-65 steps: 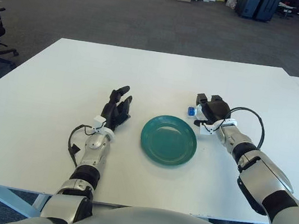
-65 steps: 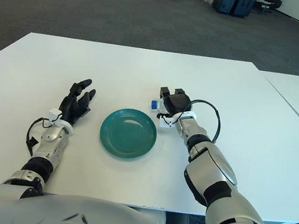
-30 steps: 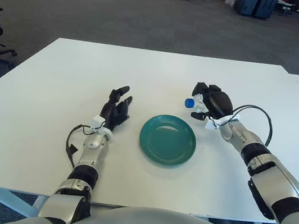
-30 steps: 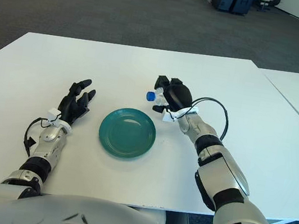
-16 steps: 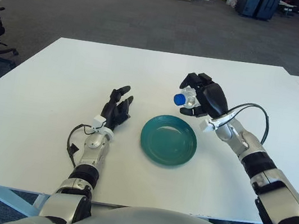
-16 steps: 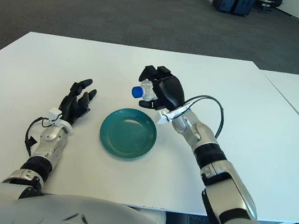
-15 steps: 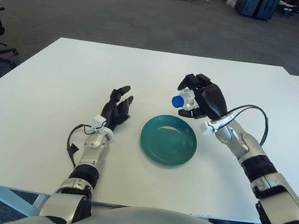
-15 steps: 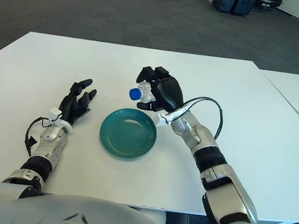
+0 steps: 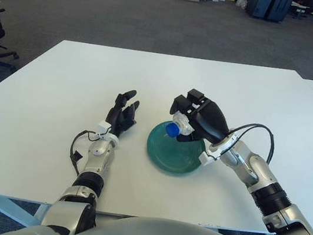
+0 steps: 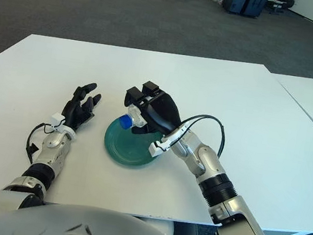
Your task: Put the bottle into the plate.
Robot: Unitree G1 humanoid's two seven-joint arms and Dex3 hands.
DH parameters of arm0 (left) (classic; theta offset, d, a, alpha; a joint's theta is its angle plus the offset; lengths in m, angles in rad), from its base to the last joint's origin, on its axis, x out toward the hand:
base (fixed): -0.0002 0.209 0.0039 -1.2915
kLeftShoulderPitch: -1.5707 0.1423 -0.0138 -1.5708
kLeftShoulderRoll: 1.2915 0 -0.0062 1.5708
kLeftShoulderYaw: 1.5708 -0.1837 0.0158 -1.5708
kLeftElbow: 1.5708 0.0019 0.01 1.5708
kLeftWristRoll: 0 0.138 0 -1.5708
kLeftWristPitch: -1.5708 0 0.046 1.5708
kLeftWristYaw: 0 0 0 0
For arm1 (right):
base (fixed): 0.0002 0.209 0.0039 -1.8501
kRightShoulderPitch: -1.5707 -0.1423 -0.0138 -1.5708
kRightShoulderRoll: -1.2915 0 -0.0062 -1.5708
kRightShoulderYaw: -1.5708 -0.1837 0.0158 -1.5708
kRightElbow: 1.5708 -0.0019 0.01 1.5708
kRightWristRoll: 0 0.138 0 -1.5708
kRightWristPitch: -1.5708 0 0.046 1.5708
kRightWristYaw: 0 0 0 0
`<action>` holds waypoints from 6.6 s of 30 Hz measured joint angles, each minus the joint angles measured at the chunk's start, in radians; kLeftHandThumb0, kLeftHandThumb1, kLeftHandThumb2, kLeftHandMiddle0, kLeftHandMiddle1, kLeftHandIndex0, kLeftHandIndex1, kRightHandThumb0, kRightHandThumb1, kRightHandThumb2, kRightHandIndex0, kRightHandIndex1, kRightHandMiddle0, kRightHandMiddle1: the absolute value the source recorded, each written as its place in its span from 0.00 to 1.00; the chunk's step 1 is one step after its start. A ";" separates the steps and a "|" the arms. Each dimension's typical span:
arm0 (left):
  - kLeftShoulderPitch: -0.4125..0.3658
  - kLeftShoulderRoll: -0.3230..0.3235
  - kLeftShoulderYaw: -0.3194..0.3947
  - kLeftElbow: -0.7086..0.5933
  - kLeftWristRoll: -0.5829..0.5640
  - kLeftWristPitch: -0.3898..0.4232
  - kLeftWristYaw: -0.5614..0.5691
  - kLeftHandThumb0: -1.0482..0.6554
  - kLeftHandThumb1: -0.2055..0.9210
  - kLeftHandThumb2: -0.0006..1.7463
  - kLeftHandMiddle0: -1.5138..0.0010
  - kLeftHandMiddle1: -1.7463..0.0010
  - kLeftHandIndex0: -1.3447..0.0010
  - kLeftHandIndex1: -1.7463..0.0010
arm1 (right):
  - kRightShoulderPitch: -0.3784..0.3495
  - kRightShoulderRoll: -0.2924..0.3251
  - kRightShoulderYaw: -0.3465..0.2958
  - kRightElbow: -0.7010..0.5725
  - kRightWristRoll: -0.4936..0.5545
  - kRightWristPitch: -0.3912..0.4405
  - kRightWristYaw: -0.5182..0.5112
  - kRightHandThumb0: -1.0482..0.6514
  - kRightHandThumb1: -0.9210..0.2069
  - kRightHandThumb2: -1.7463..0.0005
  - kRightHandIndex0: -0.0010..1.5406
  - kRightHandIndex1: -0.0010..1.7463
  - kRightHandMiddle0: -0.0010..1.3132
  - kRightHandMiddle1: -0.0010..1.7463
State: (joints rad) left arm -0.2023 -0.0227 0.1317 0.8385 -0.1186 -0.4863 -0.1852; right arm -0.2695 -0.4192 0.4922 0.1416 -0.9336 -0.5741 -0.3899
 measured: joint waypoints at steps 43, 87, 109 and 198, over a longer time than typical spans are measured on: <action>-0.017 0.000 0.005 0.028 0.002 -0.003 0.000 0.17 1.00 0.50 0.70 0.98 1.00 0.49 | -0.003 0.091 0.137 0.301 0.043 -0.131 -0.016 0.38 0.29 0.50 0.40 1.00 0.36 0.95; -0.001 0.000 -0.001 -0.001 0.007 -0.011 0.016 0.21 1.00 0.45 0.66 0.97 1.00 0.42 | -0.016 -0.031 -0.099 0.084 0.343 -0.140 0.422 0.00 0.00 0.57 0.00 0.00 0.00 0.00; -0.003 -0.005 0.006 -0.005 0.001 -0.011 0.001 0.23 1.00 0.45 0.62 0.94 0.99 0.43 | -0.189 0.312 -0.550 0.851 0.916 -0.088 0.301 0.20 0.00 0.53 0.20 0.04 0.00 0.38; -0.028 0.004 -0.001 0.017 0.011 0.029 0.020 0.21 1.00 0.45 0.62 0.89 0.99 0.43 | -0.131 0.388 -0.575 1.056 0.865 -0.124 0.252 0.21 0.00 0.47 0.31 0.04 0.00 0.46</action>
State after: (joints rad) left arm -0.2305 -0.0190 0.1308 0.8556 -0.1075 -0.4577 -0.1648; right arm -0.4005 -0.0316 -0.0825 1.1973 -0.0688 -0.6979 -0.1376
